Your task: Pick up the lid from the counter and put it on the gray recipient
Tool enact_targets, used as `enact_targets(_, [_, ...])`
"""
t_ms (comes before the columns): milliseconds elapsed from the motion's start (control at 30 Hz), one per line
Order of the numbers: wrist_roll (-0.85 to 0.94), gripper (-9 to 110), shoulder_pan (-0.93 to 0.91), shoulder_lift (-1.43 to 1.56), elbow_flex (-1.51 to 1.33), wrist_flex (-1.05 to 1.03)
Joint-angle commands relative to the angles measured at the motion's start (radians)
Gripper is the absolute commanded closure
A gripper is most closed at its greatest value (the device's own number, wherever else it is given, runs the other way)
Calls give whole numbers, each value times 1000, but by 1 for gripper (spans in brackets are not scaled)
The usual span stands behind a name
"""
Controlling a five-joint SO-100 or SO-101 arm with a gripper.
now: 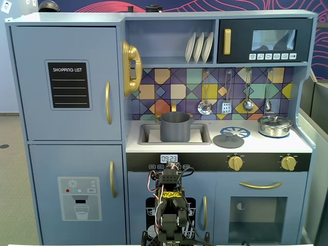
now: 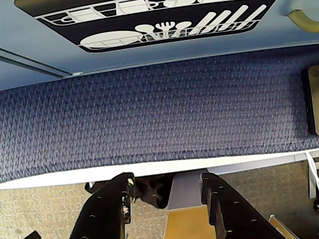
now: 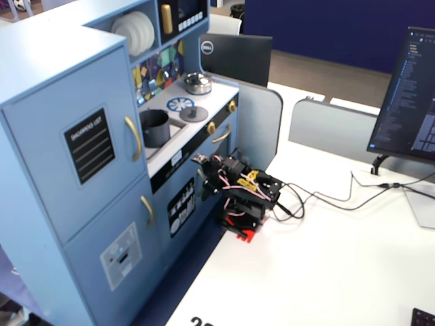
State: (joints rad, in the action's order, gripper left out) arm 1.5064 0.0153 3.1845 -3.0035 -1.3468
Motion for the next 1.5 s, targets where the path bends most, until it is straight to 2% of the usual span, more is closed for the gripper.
enact_targets(0, [44,101,-58,-6,2,-184])
enact_targets(500, [80,101,-95,-6,26,-167])
enact_targets(700, [52,101,-100,-225,434,-61])
enact_targets(900, [212,101,-219,-391,870,195])
enact_targets(1033, [256,101,-313,-463,1015,371])
enact_targets(1267, [222,100,-512,-462,833,879])
enact_targets(1467, [121,76,-600,-471,632,1169])
